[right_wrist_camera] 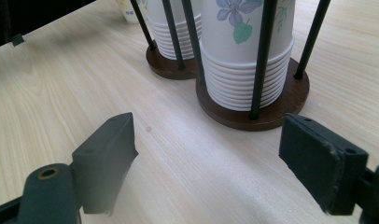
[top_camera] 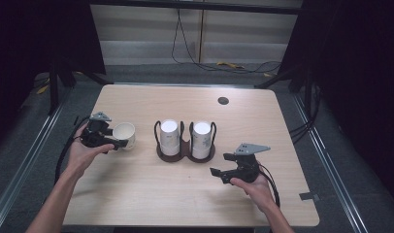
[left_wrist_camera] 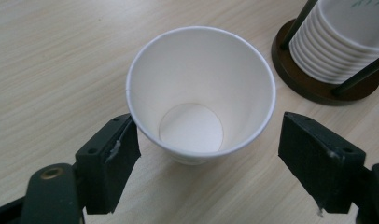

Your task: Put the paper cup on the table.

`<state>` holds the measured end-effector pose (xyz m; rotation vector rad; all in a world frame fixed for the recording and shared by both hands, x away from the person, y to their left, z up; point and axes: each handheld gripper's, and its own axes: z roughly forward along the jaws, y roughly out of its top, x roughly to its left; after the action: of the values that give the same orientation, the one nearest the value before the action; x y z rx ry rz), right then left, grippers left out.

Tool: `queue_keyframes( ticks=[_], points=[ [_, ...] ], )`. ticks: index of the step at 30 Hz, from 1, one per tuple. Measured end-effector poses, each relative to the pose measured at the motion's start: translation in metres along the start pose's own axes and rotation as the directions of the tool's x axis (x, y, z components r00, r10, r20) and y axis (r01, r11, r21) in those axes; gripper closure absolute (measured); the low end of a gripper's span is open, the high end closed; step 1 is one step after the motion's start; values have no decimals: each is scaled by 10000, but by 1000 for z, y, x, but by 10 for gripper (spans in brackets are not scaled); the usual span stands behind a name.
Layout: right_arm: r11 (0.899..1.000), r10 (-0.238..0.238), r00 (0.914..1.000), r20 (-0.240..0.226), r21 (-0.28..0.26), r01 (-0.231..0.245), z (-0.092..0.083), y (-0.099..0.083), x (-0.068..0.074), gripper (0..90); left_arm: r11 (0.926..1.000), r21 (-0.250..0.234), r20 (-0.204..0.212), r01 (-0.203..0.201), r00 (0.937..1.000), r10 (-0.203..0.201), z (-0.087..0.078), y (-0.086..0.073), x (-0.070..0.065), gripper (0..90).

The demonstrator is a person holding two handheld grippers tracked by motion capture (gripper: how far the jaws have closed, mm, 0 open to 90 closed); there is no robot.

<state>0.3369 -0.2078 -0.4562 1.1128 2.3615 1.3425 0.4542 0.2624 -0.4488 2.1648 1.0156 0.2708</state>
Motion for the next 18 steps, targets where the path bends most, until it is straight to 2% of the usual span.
queue_keyframes(
  ticks=[5,10,15,16,18],
  points=[
    [10000,2,10000,6,-6,-2,0,0,0,188,10000,-38,-29,-24,10000,24,-2,-8,-2,203],
    [10000,40,10000,59,-59,-40,-1,0,0,188,9986,-407,61,340,9994,-338,-13,-15,-5,157],
    [9999,31,10000,80,-97,-31,-2,0,0,188,9967,-769,188,263,9995,-250,-22,-25,-9,162],
    [10000,44,9999,100,-89,-43,-2,0,-1,188,9950,-969,226,251,9995,-230,-26,-29,-13,162],
    [9999,82,9999,127,-78,-81,-2,0,-1,188,9946,-1006,57,242,9997,-237,-28,-36,-17,160]
  ],
)
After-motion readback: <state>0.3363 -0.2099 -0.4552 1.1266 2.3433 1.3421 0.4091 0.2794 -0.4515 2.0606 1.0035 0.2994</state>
